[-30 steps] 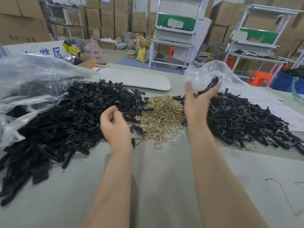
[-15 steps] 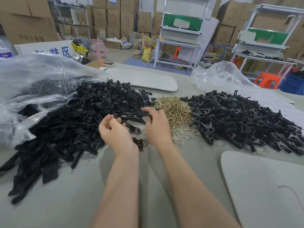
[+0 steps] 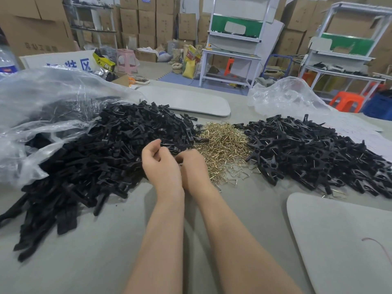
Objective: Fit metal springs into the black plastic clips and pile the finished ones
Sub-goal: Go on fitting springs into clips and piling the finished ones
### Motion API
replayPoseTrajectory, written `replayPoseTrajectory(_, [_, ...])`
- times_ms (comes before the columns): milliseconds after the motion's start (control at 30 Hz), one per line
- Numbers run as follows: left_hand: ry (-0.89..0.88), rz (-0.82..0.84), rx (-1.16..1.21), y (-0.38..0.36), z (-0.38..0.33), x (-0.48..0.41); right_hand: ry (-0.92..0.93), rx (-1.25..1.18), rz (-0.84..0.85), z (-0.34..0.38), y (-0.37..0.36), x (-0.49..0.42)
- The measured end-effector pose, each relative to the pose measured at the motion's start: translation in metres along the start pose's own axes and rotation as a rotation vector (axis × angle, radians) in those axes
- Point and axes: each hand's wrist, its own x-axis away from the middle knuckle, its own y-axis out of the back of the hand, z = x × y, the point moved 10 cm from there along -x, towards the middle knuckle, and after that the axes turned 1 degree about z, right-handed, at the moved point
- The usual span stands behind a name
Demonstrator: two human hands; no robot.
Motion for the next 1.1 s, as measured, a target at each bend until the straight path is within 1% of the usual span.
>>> replayPoseTrajectory(100, [-0.157, 0.186, -0.330, -0.024, -0.007, 0.002, -0.010, -0.270, -0.066, -0.014, 0.030, 0.012])
replayPoseTrajectory(133, [-0.192, 0.280, -0.416, -0.035, -0.006, 0.006, 0.015, -0.276, -0.086, -0.017, 0.042, 0.016])
replayPoseTrajectory(200, [-0.198, 0.482, -0.490, -0.056, 0.002, 0.021, 0.074, -0.199, -0.096, -0.025, 0.060, 0.020])
replayPoseTrajectory(233, [-0.202, 0.543, -0.519, -0.061, 0.005, 0.028, 0.088, -0.168, -0.094, -0.030, 0.066, 0.024])
replayPoseTrajectory(267, [-0.218, 0.575, -0.560, -0.064, 0.006, 0.032, 0.085, -0.179, -0.097, -0.038, 0.068, 0.027])
replayPoseTrajectory(333, [-0.225, 0.602, -0.617, -0.067, 0.010, 0.034, 0.033, -0.314, -0.135, -0.058, 0.072, 0.035])
replayPoseTrajectory(367, [-0.198, 0.599, -0.611, -0.066, 0.013, 0.032, -0.006, -0.393, -0.165, -0.068, 0.072, 0.038])
replayPoseTrajectory(433, [-0.081, 0.553, -0.497, -0.061, 0.021, 0.027, -0.099, -0.564, -0.221, -0.091, 0.072, 0.042])
replayPoseTrajectory(500, [0.097, 0.473, -0.246, -0.054, 0.031, 0.025, -0.187, -0.779, -0.264, -0.107, 0.068, 0.044])
replayPoseTrajectory(567, [0.256, 0.403, 0.009, -0.051, 0.039, 0.026, -0.216, -0.942, -0.313, -0.108, 0.067, 0.045])
replayPoseTrajectory(633, [0.351, 0.370, 0.127, -0.050, 0.046, 0.028, -0.195, -1.021, -0.375, -0.100, 0.070, 0.047])
replayPoseTrajectory(700, [0.353, 0.409, 0.055, -0.054, 0.049, 0.031, -0.142, -0.935, -0.417, -0.088, 0.072, 0.049])
replayPoseTrajectory(767, [0.302, 0.485, -0.071, -0.061, 0.050, 0.035, -0.092, -0.784, -0.439, -0.077, 0.073, 0.052])
replayPoseTrajectory(833, [0.254, 0.537, -0.139, -0.067, 0.049, 0.038, -0.080, -0.728, -0.466, -0.074, 0.073, 0.053])
replayPoseTrajectory(1000, [0.237, 0.621, -0.230, -0.073, 0.050, 0.046, -0.118, -0.595, -0.455, -0.081, 0.078, 0.052])
replayPoseTrajectory(1100, [0.237, 0.653, -0.216, -0.075, 0.052, 0.047, -0.105, -0.524, -0.419, -0.082, 0.079, 0.053])
